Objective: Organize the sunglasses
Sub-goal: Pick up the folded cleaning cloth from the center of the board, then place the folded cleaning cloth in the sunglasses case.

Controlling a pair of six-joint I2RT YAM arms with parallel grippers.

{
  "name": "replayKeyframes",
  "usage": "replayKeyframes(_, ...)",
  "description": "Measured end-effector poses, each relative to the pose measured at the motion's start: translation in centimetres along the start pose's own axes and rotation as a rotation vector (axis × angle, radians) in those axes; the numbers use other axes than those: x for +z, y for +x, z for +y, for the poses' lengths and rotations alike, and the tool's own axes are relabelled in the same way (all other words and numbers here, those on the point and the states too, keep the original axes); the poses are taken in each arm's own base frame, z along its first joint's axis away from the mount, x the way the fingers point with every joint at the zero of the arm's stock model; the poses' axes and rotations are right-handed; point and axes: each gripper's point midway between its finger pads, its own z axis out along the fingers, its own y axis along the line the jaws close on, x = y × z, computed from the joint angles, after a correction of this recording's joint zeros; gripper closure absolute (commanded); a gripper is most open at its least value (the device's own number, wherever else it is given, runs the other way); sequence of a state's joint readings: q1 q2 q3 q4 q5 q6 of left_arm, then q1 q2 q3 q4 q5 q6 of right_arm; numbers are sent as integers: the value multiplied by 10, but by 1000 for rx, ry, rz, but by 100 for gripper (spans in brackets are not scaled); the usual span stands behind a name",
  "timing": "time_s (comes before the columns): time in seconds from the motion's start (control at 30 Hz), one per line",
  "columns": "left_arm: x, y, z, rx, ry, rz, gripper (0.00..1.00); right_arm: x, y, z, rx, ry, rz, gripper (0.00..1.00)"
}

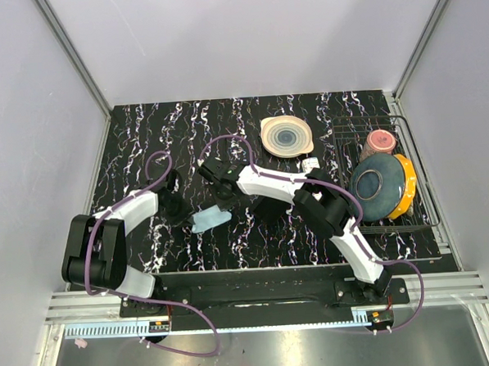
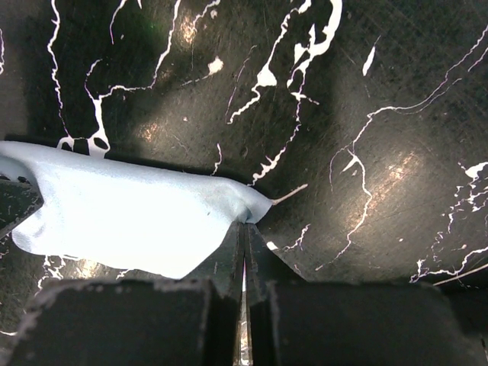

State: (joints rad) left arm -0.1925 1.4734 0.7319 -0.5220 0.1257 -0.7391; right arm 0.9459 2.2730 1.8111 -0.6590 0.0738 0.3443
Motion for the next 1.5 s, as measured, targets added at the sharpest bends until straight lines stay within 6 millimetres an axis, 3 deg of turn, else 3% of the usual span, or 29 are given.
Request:
replayKeyframes(0.1,0,0,2,3,-9,0,100,0,0,0,1,-4,2,100)
replayKeyframes(0.5,-2,1,0,45,-23,-3,100,-3,-2,0,-2,-6,-4,100)
replayKeyframes(0.63,-11,4,-7,59,-6,-13,100,-12,-1,-2,-5,-5,-7,100)
replayKeyframes(0.87,-44,2,-48,76,110,-91,100,-58,-8,-13,-12,19,-62,100)
replayKeyframes(1.13,-61,26,-88,114,180,-78,100,-110,-3,-39,-16,73,-115,100)
replayKeyframes(1.37,-67,49,-134,156,212,-32,100,-122,18,-70,-41,155,-92,100)
replayKeyframes(1.5,-65,55,-170,176,238,-14,100,-122,28,-101,-47,233,-65,100)
